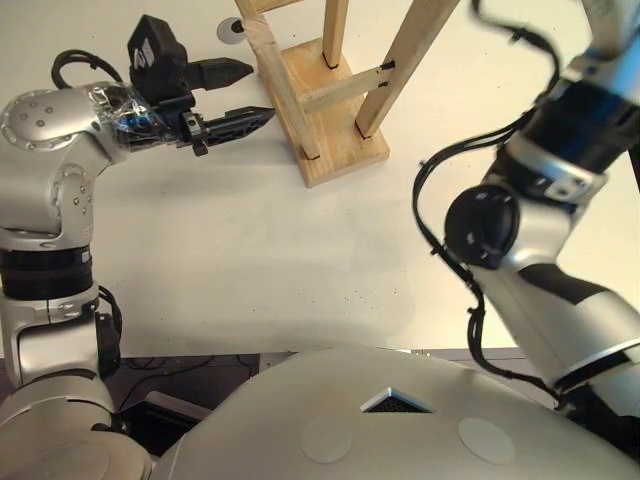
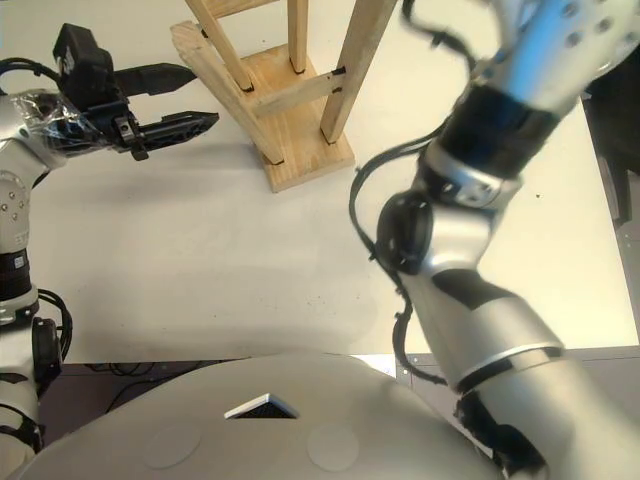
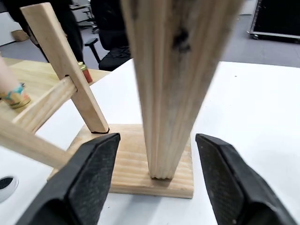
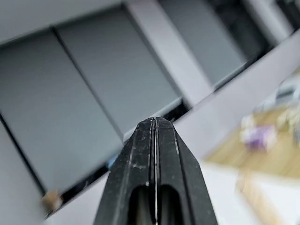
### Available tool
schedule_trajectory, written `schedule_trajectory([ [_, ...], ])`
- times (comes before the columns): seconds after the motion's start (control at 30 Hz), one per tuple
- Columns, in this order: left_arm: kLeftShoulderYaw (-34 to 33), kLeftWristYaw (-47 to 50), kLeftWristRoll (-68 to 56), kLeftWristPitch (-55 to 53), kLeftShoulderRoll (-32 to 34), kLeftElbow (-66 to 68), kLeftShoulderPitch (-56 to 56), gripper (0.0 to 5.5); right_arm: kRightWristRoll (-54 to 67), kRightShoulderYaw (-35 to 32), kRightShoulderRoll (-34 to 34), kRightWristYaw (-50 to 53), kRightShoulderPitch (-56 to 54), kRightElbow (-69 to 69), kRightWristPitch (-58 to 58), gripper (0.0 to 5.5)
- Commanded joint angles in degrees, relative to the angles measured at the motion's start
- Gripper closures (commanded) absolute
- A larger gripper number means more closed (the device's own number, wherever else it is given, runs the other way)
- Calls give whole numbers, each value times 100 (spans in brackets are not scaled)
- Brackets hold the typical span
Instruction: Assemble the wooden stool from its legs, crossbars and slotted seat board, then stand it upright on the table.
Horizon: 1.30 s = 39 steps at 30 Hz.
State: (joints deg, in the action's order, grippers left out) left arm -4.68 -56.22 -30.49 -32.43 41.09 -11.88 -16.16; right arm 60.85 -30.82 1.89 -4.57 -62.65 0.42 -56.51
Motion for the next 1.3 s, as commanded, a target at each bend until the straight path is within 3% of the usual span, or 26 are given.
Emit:
schedule_trajectory([
  [0.03, -543, 217, -575, -359, -129, -528, 758, 284, -405, -500, 1072, -210, -91, 1100, 977, 550],
  [0.1, -712, 225, -742, -505, -38, -674, 1110, 323, -1428, 105, 1526, -804, 289, 1774, 1887, 550],
  [0.2, -608, 506, -346, -518, 108, -510, 1344, 372, -3943, 2064, 2022, -1488, 1115, 2980, 3997, 550],
  [0.23, -415, 663, -79, -474, 110, -485, 1461, 389, -4359, 2417, 1937, -1672, 1425, 3452, 4429, 550],
  [0.43, 294, 1054, 186, -823, -121, -989, 1795, 472, -4951, 3090, 1232, -2409, 2168, 4110, 5451, 550],
  [0.53, 624, 858, 97, -960, -50, -1193, 1749, 519, -5295, 3509, 1206, -2798, 2429, 3866, 5535, 550],
  [0.7, 924, 1058, 333, -922, -349, -798, 1240, 519, -5566, 4203, 1228, -3453, 2908, 2861, 4827, 550],
  [0.9, 1017, 779, 1309, -69, 368, 375, 1118, 519, -5569, 5254, 1352, -4384, 3621, 857, 3519, 550],
  [1.17, 1116, 718, 1951, 832, 251, 1834, 244, 519, -5679, 6282, 198, -4242, 3313, 233, 2924, 550],
  [1.3, 846, 69, 1642, 831, 663, 1572, 846, 519, -5662, 6058, 408, -4188, 3427, 164, 2901, 550],
])
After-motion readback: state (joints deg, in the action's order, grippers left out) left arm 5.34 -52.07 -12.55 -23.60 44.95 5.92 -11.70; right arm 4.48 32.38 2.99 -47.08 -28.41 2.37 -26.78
